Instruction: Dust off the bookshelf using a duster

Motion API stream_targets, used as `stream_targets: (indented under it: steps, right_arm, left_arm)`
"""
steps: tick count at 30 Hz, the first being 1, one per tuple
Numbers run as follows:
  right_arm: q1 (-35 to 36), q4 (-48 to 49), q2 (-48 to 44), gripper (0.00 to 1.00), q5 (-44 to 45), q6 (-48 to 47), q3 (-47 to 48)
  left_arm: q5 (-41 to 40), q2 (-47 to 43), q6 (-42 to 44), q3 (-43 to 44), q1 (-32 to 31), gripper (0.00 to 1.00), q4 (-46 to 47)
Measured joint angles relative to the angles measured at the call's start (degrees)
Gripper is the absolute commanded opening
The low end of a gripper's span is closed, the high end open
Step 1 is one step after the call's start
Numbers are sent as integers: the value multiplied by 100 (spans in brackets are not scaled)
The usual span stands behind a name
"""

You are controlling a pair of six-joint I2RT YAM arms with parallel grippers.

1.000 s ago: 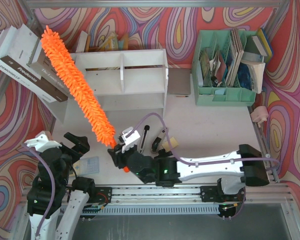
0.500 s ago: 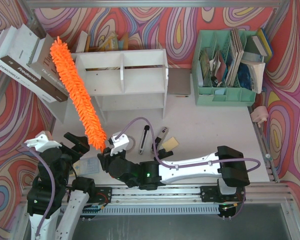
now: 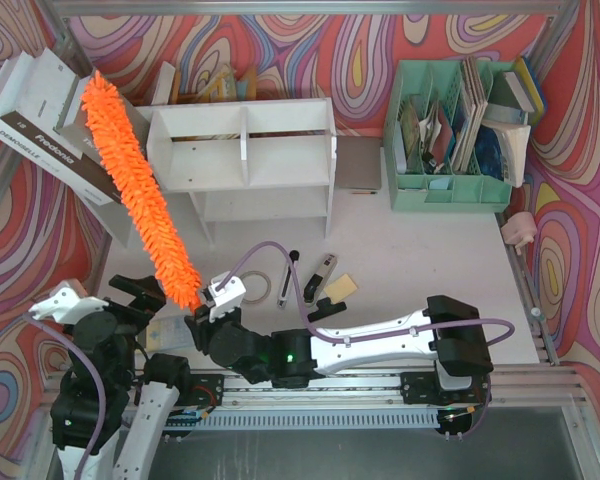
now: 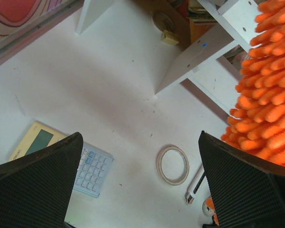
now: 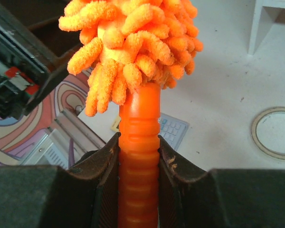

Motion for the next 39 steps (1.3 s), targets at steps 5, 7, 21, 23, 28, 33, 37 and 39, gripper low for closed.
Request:
stream_targets:
  steps: [5,7,21,23,28,33,37,39]
  right_arm:
    - [57,109,0,0,13,-44,20]
    - [55,107,0,0,37,-9,20]
    - [11,-162,118,0,48,225,26]
    - [44,-57,118,0,72,37,28]
    - [186,310,118,0,125,-323,42]
    - [212,328,118,0,214,-313,44]
    - [153,179,118,0,210,-4,42]
    - [90,33,118,0,170,192,42]
  left_arm:
    - [-170,-37,-68,0,4,98,-59]
    - [-199,-37,-83,0,4,98,-59]
    - [-205,-33,-83,0,4,98,-59]
    - [-203,-33,-83,0,4,98,-59]
    - [-203,-33,-83,0,4,98,-59]
    - [-203,-33,-83,0,4,98,-59]
    - [-203,-33,-83,0,4,98,-57]
    - [-203,-31,-83,0,4,98,-57]
